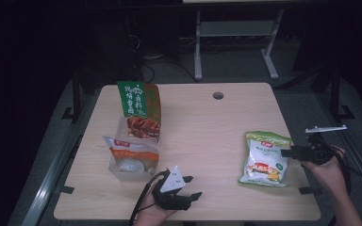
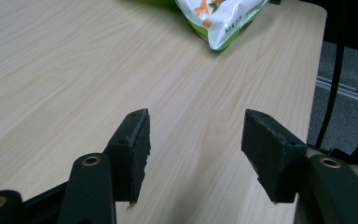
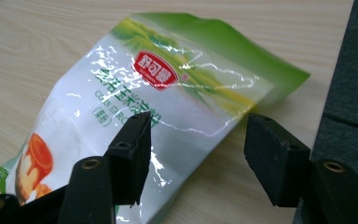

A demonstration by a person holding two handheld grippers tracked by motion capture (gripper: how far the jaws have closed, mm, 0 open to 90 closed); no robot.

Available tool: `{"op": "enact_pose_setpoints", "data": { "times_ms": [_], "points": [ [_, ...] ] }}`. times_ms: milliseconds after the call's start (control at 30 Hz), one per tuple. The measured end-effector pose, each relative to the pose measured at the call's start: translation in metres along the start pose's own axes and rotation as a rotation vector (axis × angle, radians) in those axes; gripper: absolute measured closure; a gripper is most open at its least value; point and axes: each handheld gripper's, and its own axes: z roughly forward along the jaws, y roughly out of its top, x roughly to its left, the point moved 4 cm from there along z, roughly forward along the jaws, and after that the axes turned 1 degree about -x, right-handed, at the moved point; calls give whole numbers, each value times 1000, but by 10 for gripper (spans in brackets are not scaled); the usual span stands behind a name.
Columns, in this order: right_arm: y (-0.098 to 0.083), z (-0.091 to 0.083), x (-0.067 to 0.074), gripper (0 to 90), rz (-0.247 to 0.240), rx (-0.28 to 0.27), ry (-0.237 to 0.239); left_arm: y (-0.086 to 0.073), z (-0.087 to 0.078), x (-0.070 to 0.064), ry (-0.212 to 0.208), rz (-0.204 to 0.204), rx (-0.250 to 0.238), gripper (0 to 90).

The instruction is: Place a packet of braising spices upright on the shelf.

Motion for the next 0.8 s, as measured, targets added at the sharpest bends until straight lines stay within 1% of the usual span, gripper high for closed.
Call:
{"op": "enact_pose_setpoints", "data": {
  "times_ms": [67,100,133,167,200,233,267,333,367,400,533,567,667,733,767,800],
  "points": [
    [-4,5,-1,428,17,19,19,0,1,-1,-2,-1,2,413],
    [-6,8,-1,437,38,19,43,0,2,-1,-4,-3,2,413],
    [-7,10,-2,458,55,8,66,0,2,-1,-5,1,4,413],
    [-8,11,-2,491,72,5,85,0,2,-1,-5,3,8,413],
    [-8,11,-2,547,84,5,98,0,3,-1,-6,1,11,413],
    [-10,13,-3,617,117,9,130,0,3,-1,-6,0,10,413],
    [-10,13,-2,662,136,14,145,0,3,-1,-6,0,10,413],
    [-11,15,0,794,149,21,177,0,4,-1,-6,-2,6,413],
    [-11,16,2,843,144,23,187,0,4,-1,-6,-3,3,414],
    [-11,17,5,876,138,25,185,0,4,-1,-6,-6,2,414],
    [-6,14,16,895,120,37,150,2,6,-1,-11,-11,0,414],
    [-5,13,19,896,104,38,139,2,7,-1,-14,-18,-1,414],
    [-3,8,31,898,99,10,159,6,11,0,-19,-28,-10,412],
    [0,3,40,899,81,-20,164,9,15,1,-25,-43,-16,404],
    [1,0,45,899,63,-36,168,10,17,2,-27,-46,-14,397],
    [2,-2,49,899,56,-44,172,11,20,2,-31,-58,-14,388]
  ]
}}
